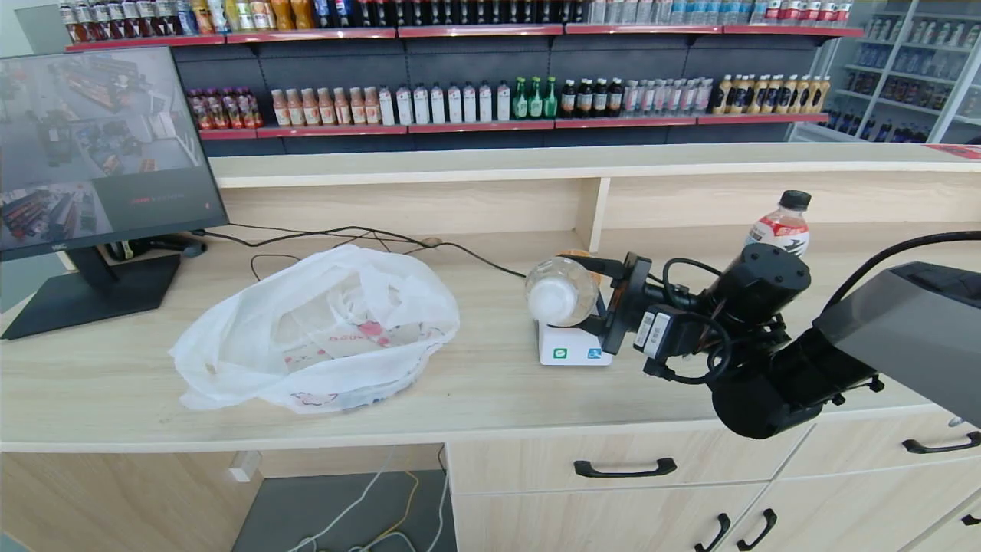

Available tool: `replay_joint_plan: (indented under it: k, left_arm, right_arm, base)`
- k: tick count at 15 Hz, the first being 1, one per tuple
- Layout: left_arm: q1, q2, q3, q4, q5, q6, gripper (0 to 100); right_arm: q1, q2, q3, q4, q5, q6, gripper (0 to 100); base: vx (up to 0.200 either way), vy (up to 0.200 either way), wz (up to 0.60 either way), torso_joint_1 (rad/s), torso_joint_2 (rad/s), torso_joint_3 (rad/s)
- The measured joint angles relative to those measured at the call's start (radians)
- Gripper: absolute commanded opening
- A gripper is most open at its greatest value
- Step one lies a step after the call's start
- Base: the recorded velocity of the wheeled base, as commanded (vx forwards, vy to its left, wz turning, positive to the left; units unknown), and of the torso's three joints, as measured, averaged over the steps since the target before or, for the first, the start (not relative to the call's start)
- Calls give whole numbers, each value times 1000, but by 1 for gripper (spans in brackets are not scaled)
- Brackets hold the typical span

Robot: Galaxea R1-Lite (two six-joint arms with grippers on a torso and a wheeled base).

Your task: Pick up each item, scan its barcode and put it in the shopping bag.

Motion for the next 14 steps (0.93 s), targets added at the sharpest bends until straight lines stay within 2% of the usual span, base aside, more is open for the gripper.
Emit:
replay_joint_plan:
  k: [14]
  left_arm:
    - [0, 0, 0, 0, 0, 0, 100]
  right_arm:
    - [-6, 7, 4, 0, -11, 24, 0]
  base:
    - [0, 0, 0, 0, 0, 0]
